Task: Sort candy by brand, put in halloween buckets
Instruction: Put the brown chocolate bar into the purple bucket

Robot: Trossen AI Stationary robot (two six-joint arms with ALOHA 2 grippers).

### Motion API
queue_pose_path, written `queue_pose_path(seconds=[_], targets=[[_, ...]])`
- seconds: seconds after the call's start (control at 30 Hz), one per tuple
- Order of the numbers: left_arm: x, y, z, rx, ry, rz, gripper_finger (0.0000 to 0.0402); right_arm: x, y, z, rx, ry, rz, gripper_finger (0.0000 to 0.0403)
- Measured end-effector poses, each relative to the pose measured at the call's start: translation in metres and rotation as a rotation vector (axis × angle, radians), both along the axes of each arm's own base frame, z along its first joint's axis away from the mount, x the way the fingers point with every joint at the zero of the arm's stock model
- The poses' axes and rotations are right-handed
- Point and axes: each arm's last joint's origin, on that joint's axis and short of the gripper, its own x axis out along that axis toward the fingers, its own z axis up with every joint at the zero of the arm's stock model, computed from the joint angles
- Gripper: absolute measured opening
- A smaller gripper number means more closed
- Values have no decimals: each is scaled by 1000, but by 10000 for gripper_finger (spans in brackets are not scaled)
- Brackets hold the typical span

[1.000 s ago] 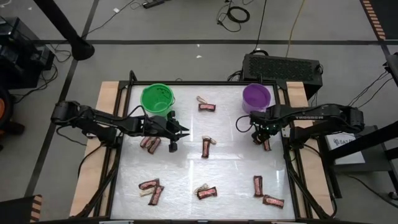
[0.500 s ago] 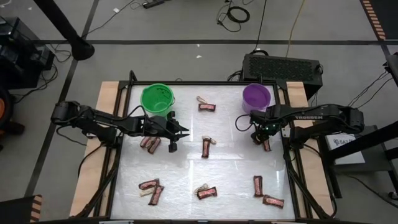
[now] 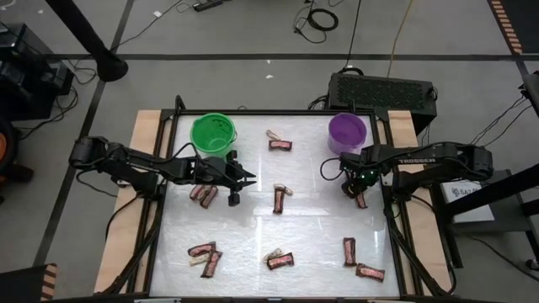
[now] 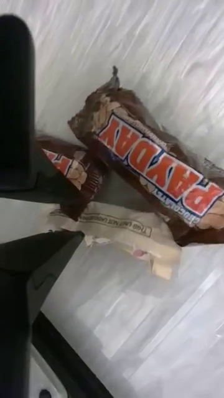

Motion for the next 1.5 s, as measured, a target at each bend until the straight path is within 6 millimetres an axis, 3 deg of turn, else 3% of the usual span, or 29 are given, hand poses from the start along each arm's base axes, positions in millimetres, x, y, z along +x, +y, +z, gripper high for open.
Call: queue_pose_path(seconds=[0.23,0.5,0.73,0.87,1.0,1.17,1.5], targets=[[0,0,0,2,0,-1,98,2,1,2,49,-27,42,7],[0,0,0,6,1,-3,98,21,-5,33,-17,-108,75,3],[-1,0,-1,5,12,-2,98,25,-3,38,-9,-129,89,38],[-1,0,-1,1,16,1,98,30,-2,38,-81,-158,119,78],[-1,0,-1,0,12,1,98,29,-8,39,-251,-115,29,127],[-1,0,-1,0,10,1,98,27,-12,39,-244,-114,-15,171],[-1,0,-2,0,18,1,98,19,-20,10,-260,-145,-60,162]])
